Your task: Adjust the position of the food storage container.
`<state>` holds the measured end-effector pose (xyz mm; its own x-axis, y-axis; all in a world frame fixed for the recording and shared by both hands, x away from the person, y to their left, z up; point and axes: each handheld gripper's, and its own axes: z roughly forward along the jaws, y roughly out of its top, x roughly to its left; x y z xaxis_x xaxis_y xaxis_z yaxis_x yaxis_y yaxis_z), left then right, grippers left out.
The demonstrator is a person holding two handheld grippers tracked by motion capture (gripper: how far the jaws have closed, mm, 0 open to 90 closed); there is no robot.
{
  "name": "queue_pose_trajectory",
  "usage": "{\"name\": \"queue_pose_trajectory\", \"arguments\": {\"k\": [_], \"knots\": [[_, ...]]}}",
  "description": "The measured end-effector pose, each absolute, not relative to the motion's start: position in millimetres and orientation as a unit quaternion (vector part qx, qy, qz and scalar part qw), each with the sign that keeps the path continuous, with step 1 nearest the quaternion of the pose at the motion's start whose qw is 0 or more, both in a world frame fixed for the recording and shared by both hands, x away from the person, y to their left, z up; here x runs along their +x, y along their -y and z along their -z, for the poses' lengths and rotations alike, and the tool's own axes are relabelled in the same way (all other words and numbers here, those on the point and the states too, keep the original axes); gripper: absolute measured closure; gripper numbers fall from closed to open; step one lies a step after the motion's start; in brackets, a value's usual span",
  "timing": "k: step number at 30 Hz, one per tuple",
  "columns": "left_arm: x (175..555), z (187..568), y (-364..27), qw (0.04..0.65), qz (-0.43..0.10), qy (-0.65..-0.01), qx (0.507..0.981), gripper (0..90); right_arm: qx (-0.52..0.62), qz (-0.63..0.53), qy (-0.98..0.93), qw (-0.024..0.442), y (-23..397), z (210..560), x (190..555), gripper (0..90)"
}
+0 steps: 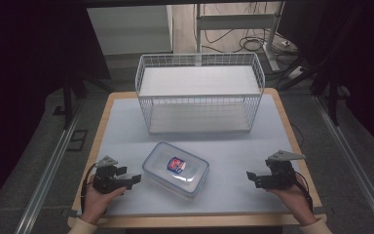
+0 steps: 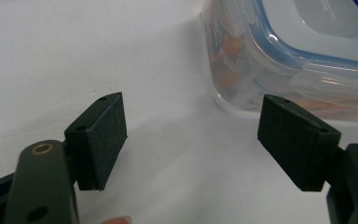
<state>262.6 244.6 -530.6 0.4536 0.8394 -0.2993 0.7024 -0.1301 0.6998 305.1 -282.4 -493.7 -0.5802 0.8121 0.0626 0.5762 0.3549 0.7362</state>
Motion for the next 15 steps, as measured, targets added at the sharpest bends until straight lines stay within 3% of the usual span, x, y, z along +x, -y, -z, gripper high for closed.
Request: {"name": "queue_pose_trajectory", "arguments": {"k": [15], "knots": [[261.0,527.4,-244.1,0.413,-0.085,-0.514,0.748,23.5,0.422,-0.369,-0.815,0.146,282.8,491.8,301.8,12.7]]}}
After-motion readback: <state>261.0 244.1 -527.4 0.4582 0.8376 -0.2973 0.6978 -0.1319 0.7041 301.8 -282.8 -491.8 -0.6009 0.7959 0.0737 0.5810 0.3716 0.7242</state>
